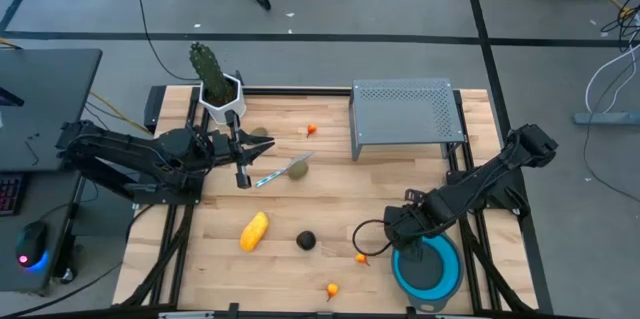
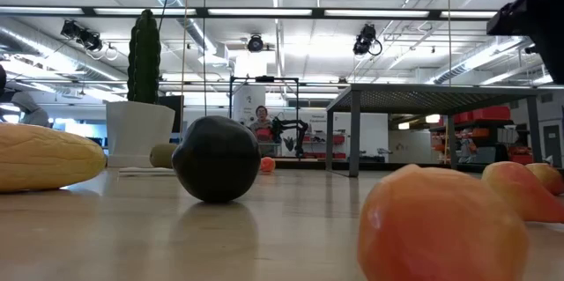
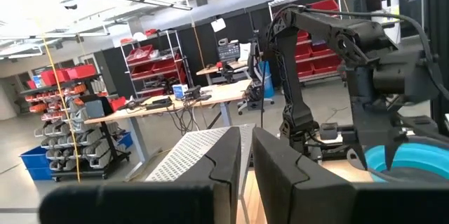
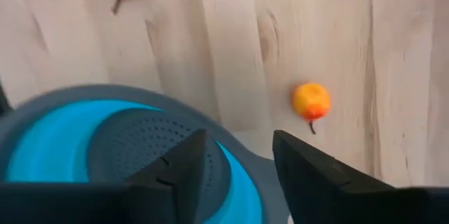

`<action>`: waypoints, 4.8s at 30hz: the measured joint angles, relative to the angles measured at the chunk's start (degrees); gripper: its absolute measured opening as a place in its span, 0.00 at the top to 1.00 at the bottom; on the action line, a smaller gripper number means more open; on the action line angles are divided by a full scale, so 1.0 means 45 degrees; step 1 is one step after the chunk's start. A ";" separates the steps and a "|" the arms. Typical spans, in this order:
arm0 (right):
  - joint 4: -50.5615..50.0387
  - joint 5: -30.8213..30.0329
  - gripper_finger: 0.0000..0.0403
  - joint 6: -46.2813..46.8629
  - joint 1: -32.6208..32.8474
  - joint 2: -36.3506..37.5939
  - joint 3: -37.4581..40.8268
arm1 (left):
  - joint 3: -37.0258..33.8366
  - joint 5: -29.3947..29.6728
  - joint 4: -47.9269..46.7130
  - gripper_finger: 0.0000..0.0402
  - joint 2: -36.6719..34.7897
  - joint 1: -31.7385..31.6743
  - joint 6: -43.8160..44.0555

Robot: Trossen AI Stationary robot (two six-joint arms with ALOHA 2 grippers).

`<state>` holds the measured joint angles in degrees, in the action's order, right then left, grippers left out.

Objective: Pick & Place Fruit
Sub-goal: Put the blue strainer bowl on the shelf

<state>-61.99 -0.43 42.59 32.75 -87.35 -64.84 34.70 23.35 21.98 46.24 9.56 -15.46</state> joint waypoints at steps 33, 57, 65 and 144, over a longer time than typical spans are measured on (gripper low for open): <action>-0.0050 -0.0184 0.64 -0.2484 0.0011 -0.1642 0.0000 | -0.0004 0.0002 -0.0005 0.89 0.0000 0.0000 -0.0236; 0.0203 0.1342 0.89 -0.2684 -0.0032 -0.0883 -0.0329 | -0.0005 0.0002 -0.0005 0.89 -0.0005 -0.0005 -0.0376; 0.0286 0.0336 0.89 -0.1406 -0.0472 0.0971 -0.0699 | -0.0005 0.0002 -0.0001 0.89 -0.0005 0.0000 -0.0374; 0.0785 0.3516 0.91 -0.5147 -1.9424 0.5412 -0.0719 | -0.0005 0.0002 0.0223 0.89 -0.0005 0.0000 -0.1287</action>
<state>-58.46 15.39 19.43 -54.66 -62.99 -68.07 34.68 23.35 22.98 46.22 9.56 -21.26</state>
